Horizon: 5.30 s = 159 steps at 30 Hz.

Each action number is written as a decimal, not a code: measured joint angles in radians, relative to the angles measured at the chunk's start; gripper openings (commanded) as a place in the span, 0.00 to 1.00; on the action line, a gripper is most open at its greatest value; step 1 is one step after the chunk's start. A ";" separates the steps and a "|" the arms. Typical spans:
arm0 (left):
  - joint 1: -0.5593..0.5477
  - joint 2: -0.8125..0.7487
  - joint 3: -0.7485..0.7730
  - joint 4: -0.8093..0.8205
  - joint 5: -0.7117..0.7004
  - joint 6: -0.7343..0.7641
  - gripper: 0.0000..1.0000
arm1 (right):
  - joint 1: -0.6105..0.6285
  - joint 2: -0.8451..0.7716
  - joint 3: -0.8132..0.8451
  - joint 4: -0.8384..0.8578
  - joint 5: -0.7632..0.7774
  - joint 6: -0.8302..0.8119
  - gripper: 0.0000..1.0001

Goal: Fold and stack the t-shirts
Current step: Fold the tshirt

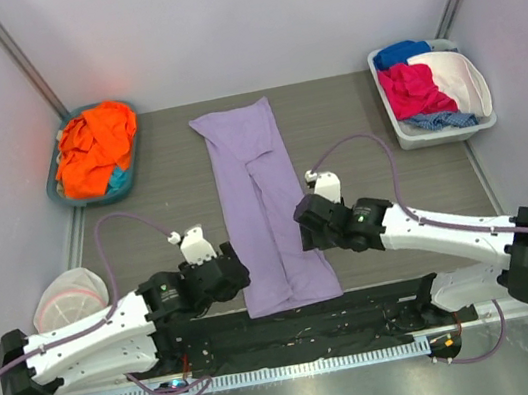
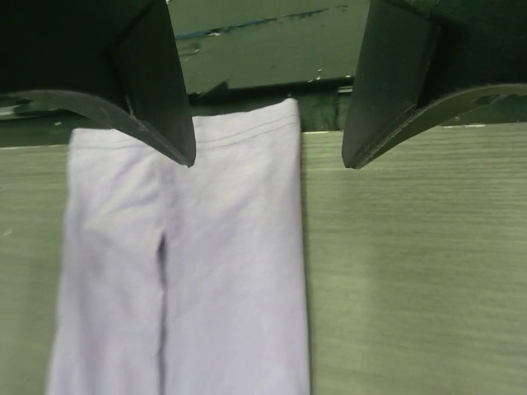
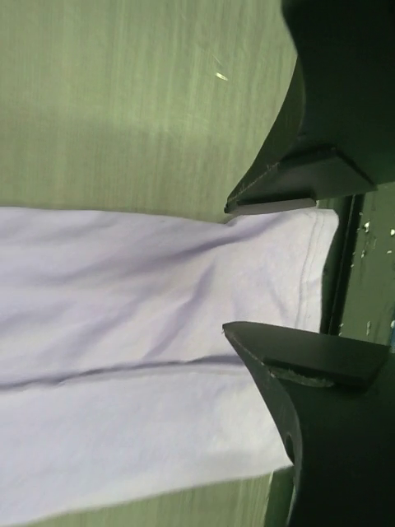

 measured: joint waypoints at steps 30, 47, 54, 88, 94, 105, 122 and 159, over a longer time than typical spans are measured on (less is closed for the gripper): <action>0.000 -0.233 0.064 -0.293 -0.145 -0.091 0.78 | -0.625 1.179 1.281 0.137 -0.340 -0.515 0.64; 0.000 -0.292 0.032 -0.336 -0.145 -0.143 0.77 | -0.636 1.277 1.343 0.127 -0.536 -0.553 0.10; 0.000 -0.306 0.023 -0.350 -0.146 -0.153 0.76 | -0.637 1.281 1.326 0.150 -0.542 -0.552 0.01; 0.694 0.808 0.569 0.582 0.249 0.698 0.69 | -0.730 1.173 1.109 0.283 -0.529 -0.490 0.01; 0.735 1.011 0.672 0.619 0.303 0.764 0.66 | -0.731 1.164 1.094 0.290 -0.530 -0.490 0.01; 0.805 1.229 0.919 0.623 0.371 0.837 0.65 | -0.732 1.161 1.088 0.293 -0.533 -0.490 0.01; 0.874 1.461 1.210 0.574 0.469 0.848 0.47 | -0.739 1.161 1.082 0.301 -0.551 -0.487 0.01; 0.913 1.422 1.107 0.644 0.533 0.841 0.16 | -0.760 1.152 1.056 0.323 -0.564 -0.455 0.01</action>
